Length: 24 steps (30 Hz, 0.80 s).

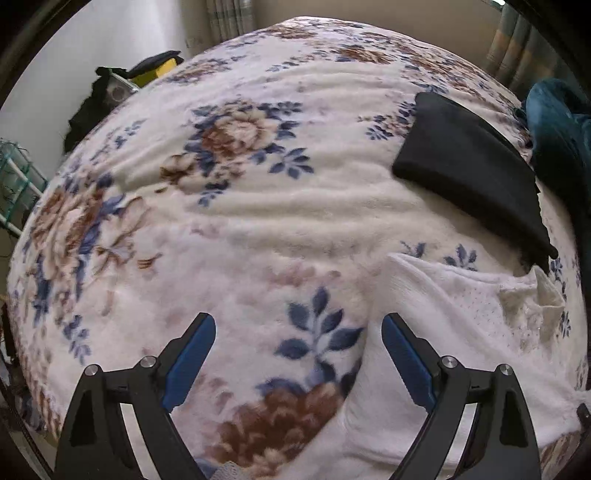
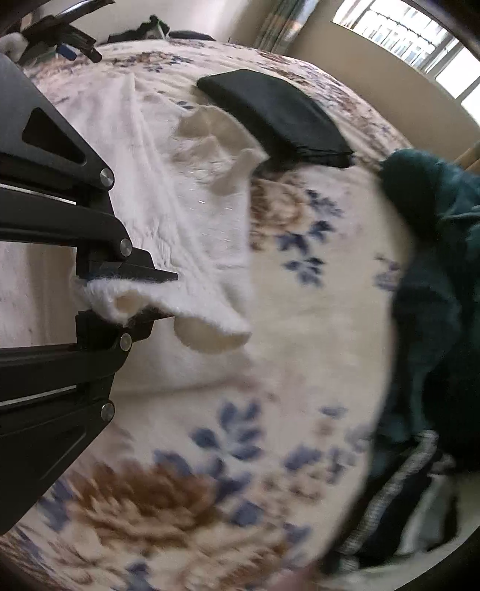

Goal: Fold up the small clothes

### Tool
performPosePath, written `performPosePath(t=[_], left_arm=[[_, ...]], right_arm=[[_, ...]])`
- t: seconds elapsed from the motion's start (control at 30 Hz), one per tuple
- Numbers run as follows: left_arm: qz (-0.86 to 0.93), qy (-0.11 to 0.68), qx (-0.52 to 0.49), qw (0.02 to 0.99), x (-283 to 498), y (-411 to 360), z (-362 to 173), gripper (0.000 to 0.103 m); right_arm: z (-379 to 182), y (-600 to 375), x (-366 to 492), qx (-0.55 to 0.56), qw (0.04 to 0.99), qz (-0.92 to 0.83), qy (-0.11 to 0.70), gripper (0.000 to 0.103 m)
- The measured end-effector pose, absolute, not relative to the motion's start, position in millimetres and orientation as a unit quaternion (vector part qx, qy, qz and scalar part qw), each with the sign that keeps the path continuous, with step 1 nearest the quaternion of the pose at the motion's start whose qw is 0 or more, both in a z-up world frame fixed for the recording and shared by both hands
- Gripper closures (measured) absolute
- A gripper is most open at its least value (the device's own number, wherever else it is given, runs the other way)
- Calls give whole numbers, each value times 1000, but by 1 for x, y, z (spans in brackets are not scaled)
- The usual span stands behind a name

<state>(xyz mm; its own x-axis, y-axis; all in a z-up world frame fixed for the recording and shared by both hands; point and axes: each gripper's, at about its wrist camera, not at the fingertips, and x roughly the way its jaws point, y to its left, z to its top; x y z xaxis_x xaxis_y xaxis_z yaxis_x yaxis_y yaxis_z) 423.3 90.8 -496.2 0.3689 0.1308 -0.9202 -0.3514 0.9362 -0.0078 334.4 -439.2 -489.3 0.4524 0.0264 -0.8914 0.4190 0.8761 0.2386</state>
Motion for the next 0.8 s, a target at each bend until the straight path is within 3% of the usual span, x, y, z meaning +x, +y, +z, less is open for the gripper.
performPosePath(t=[0.1, 0.3, 0.43, 0.47, 0.5, 0.67, 0.77, 0.8], left_arm=[[122, 546, -96, 823, 438, 76, -504, 11], [102, 574, -19, 812, 484, 50, -546, 11], [106, 589, -6, 801, 506, 66, -563, 11], [107, 590, -10, 800, 507, 70, -561, 11], [106, 587, -24, 802, 505, 75, -552, 11], [64, 562, -36, 824, 467, 59, -508, 11], [33, 584, -9, 811, 450, 37, -519, 11], [32, 594, 6, 804, 448, 32, -530, 11]], right_arm=[[-490, -454, 341, 189, 828, -129, 511, 93], [-530, -474, 346, 232, 778, -104, 575, 90], [-541, -495, 333, 283, 737, -128, 600, 64], [-537, -499, 327, 289, 737, -135, 596, 50], [-530, -502, 320, 294, 743, -137, 586, 46], [-508, -503, 301, 280, 775, -143, 548, 46], [-524, -505, 303, 325, 760, -117, 551, 46], [-532, -507, 303, 358, 750, -107, 546, 53]])
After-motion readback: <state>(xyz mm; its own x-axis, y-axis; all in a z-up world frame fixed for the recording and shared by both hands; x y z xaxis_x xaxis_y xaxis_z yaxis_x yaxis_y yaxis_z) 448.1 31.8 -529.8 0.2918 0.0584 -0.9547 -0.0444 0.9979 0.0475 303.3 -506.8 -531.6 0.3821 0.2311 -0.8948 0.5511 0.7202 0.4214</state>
